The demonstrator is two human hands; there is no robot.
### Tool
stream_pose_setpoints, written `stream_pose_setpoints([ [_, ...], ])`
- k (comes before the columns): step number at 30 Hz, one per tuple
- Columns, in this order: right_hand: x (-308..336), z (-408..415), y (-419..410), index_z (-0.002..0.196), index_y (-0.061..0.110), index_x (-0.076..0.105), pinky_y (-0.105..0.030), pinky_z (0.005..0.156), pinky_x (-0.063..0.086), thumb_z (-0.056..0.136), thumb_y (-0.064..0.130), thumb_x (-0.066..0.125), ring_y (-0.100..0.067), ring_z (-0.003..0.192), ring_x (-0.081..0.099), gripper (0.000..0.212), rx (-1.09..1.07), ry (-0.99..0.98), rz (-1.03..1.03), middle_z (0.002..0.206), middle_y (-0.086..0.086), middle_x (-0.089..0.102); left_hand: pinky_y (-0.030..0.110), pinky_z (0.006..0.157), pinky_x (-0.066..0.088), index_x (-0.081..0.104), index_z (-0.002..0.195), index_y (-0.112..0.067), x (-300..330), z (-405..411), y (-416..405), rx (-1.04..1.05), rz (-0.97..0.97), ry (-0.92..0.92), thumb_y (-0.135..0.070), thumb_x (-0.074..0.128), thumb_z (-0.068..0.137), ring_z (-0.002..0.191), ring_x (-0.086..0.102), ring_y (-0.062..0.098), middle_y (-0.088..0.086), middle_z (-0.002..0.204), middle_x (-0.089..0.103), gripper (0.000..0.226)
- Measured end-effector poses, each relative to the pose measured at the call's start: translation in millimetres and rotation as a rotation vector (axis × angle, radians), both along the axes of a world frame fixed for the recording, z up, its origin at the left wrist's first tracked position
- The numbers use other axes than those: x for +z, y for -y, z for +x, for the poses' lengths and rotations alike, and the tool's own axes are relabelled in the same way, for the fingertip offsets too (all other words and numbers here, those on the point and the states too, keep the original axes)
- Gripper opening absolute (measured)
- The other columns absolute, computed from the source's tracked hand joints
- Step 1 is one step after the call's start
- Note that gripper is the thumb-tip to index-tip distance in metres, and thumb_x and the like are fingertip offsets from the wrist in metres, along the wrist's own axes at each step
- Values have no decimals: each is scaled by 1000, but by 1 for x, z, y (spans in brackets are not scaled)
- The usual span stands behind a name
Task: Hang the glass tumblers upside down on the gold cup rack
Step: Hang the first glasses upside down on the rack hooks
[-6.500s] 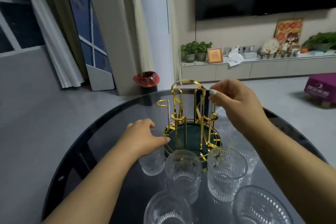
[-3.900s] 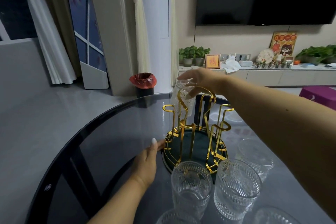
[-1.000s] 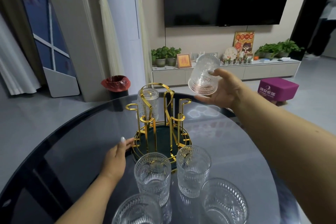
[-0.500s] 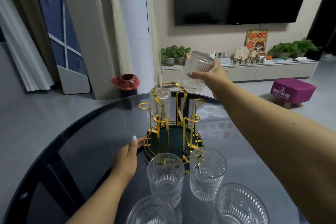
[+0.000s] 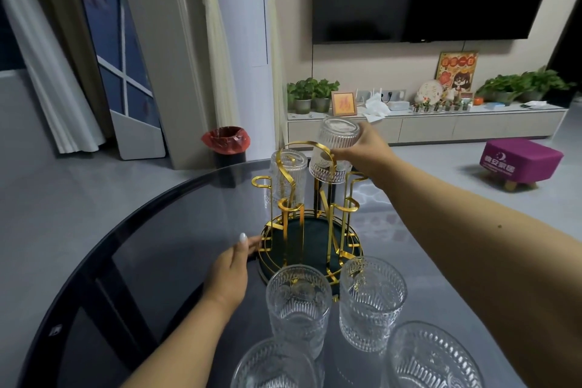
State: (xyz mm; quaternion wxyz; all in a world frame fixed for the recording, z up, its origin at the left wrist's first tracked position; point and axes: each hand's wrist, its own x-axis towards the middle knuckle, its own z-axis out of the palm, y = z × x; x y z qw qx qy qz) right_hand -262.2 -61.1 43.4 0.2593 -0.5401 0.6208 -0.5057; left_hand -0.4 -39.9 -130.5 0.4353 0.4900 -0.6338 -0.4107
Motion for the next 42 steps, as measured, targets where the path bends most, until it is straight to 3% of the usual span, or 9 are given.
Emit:
stream_pose_setpoints([
  [2,-2,2,0,130,9,45,-45,96,50,48,26,92,-25,106,60,96,10,-20,18,114,-7,63,33,100,39,62,101,-50,-1,1,0,6,3,6,-80,17,75,117,58,9,-16,114,66,60],
  [6,-6,6,-1,124,9,48,-43,94,50,55,22,90,-26,103,60,82,24,-77,52,108,-7,63,35,102,40,62,100,-51,-3,0,1,8,-10,10,-82,17,74,116,59,9,-15,113,67,61],
  [13,-6,7,1,139,6,37,-45,99,47,53,26,91,-31,115,54,103,40,-159,148,126,-14,57,34,100,40,62,101,-49,-2,0,1,14,-14,14,-82,16,74,116,59,11,-13,114,66,63],
  [19,-6,7,2,134,5,42,-41,93,49,55,16,90,-30,109,56,93,66,-245,268,117,-14,59,35,99,41,61,100,-52,-4,1,2,17,-20,27,-82,15,74,117,58,12,-13,115,65,61],
  [26,-4,8,2,141,8,37,-48,104,42,57,15,88,-35,124,48,98,81,-339,351,137,-16,51,32,97,39,61,101,-51,-4,1,3,21,-5,27,-83,15,74,118,58,12,-10,119,67,62],
  [37,0,11,2,138,8,41,-44,101,44,63,15,86,-34,120,51,88,91,-437,374,132,-15,54,31,94,36,62,104,-48,-1,0,1,18,-12,39,-81,14,75,118,57,12,-9,119,66,65],
  [42,6,8,-1,130,12,51,-43,91,50,67,19,83,-30,107,55,72,101,-461,380,121,-13,58,34,97,38,62,106,-49,-3,1,3,21,14,36,-82,15,74,119,56,12,-11,121,66,65],
])
